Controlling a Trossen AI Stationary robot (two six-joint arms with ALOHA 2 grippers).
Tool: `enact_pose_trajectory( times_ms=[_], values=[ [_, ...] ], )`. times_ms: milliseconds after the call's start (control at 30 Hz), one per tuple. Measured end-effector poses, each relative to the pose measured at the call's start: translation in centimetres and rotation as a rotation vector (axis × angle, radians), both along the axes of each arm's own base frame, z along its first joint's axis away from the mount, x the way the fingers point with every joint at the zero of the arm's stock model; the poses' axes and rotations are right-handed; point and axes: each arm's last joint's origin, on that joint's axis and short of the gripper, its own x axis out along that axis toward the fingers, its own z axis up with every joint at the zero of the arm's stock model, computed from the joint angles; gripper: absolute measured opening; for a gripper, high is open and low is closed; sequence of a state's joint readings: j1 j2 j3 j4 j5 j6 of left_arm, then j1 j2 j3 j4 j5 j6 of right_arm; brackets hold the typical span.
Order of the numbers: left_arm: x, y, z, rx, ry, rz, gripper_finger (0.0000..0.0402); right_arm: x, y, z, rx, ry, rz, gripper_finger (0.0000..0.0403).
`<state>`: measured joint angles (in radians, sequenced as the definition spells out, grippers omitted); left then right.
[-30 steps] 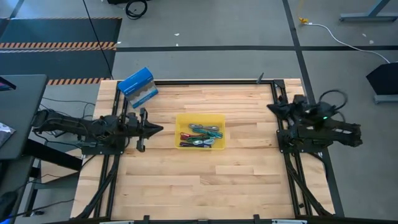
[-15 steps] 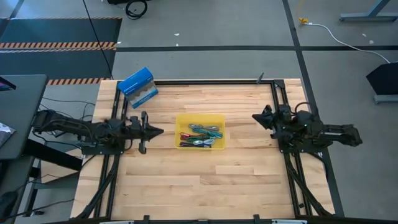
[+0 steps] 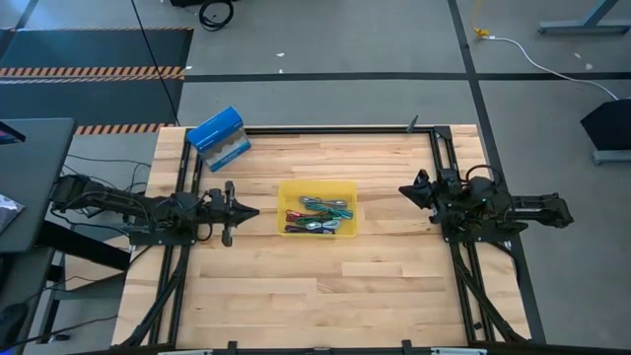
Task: Pick and place USB-C Cables
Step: Return to Home Position
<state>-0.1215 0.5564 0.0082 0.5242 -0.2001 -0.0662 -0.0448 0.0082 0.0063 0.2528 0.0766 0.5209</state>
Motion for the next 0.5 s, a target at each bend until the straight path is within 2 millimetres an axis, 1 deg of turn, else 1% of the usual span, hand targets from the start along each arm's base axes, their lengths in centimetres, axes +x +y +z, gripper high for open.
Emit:
enact_pose_trajectory(
  times_ms=[167,367,500],
  values=[
    [0.00,0.00,0.04,0.000,-0.004,0.001,0.0024,0.04,0.00,-0.17,-0.025,0.021,-0.006,0.0013],
    [0.00,0.00,0.03,0.000,-0.004,0.001,0.0025,0.18,0.19,-0.78,-0.335,0.111,-0.003,0.0013],
    [0.00,0.00,0.03,0.000,-0.004,0.000,0.0025,0.19,0.19,-0.84,-0.460,0.127,-0.028,0.0013]
  ],
)
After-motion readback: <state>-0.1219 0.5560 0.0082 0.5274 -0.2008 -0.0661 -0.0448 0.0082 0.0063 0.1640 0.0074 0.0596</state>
